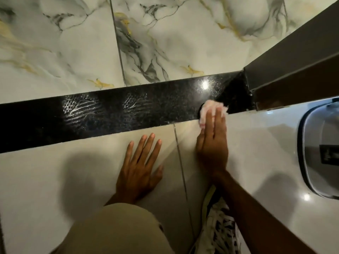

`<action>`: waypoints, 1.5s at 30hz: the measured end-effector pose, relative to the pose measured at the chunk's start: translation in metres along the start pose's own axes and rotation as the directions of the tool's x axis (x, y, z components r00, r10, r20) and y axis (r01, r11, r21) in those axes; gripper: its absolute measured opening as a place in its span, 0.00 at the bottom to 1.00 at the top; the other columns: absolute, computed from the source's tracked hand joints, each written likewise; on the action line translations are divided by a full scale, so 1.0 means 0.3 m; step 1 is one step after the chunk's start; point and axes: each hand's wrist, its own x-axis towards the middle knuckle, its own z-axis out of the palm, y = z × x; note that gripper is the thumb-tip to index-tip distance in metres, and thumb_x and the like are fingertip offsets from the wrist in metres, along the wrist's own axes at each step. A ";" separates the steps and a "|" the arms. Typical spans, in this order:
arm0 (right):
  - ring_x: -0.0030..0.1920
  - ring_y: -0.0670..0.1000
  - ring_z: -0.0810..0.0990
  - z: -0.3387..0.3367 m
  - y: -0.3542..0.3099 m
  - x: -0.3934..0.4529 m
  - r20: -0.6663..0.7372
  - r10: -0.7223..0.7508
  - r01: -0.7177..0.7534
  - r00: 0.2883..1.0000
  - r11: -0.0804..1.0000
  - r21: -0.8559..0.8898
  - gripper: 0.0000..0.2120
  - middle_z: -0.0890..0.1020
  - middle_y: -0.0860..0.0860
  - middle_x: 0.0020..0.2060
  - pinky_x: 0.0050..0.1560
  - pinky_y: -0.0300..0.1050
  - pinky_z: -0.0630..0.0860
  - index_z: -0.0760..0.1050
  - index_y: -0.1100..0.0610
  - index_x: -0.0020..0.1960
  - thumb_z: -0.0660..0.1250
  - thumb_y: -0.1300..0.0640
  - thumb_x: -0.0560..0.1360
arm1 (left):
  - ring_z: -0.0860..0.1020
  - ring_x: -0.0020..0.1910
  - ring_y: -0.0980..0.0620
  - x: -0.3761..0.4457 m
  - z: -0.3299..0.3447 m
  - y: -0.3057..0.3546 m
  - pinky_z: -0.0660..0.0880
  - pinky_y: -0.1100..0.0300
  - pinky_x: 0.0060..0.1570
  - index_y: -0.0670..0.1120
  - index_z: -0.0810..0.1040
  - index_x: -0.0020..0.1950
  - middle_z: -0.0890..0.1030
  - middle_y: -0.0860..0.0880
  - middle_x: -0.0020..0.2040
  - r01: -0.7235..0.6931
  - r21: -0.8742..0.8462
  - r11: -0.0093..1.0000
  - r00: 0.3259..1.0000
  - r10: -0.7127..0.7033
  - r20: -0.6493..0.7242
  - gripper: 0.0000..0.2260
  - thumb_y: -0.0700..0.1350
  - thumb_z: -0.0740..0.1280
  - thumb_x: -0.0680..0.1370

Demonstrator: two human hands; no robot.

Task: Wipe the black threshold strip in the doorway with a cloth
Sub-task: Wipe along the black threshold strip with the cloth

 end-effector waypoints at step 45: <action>0.89 0.62 0.53 -0.047 -0.083 0.107 0.059 0.226 -0.231 0.972 0.968 0.097 0.32 0.48 0.59 0.89 0.82 0.63 0.70 0.49 0.58 0.89 0.57 0.60 0.88 | 0.54 0.89 0.40 -0.085 0.040 -0.055 0.53 0.31 0.85 0.50 0.55 0.89 0.55 0.41 0.89 0.073 -0.036 0.997 0.989 -0.077 -0.129 0.31 0.58 0.54 0.87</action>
